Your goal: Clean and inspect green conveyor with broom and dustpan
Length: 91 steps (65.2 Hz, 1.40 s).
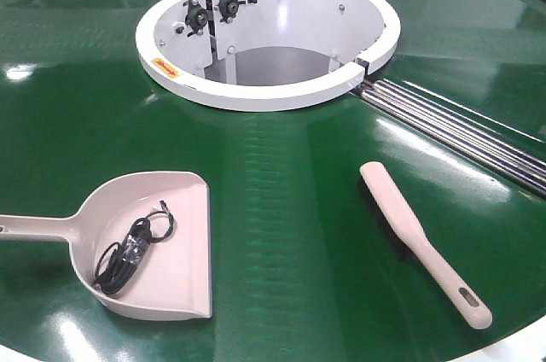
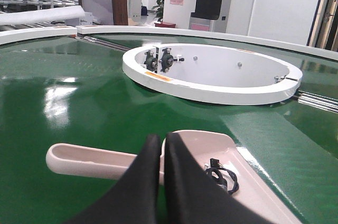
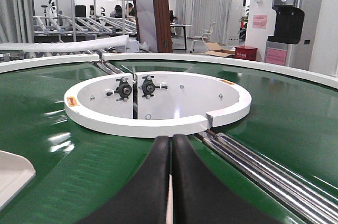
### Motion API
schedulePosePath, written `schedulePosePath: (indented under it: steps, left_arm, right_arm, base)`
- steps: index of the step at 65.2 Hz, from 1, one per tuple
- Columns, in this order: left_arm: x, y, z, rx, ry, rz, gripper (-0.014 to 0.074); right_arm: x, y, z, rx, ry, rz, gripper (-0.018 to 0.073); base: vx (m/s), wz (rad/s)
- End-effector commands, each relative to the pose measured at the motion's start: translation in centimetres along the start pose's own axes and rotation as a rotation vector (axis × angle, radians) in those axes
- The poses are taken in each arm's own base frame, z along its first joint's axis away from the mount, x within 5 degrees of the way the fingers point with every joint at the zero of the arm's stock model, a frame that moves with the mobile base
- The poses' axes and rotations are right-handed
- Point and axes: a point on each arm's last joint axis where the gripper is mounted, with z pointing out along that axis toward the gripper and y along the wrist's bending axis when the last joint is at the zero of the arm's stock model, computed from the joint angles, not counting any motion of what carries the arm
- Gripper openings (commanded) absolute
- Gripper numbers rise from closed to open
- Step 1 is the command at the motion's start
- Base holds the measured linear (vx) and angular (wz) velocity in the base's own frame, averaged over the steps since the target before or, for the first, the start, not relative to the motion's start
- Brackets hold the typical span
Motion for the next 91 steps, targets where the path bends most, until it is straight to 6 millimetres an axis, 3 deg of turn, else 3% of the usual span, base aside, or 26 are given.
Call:
schedulePosePath:
  steps: [1,21,39,91]
  left_arm:
    - [-0.3,0.0,-0.1,0.001,-0.071,-0.016,-0.0008]
    - [-0.3,0.0,-0.1,0.001,-0.071,-0.016,-0.0008]
    - [-0.3,0.0,-0.1,0.001,-0.070,-0.016,-0.0008]
    - [-0.3,0.0,-0.1,0.001,-0.068,-0.016,-0.0006]
  right_arm:
    - [-1.6,-0.1,0.0,0.007,-0.094,-0.015,-0.0008]
    - [0.9,-1.2,-0.1,0.181,-0.035,0.065,-0.0008]
    - [5.1,-0.6,-1.8,0.165,-0.066,0.008,-0.0008]
    - [5.3,-0.6,-1.8,0.165,-0.032,-0.024,-0.0008]
  base:
    - [0.00,0.00]
    - [0.00,0.00]
    - [0.00,0.00]
    - [0.00,0.00]
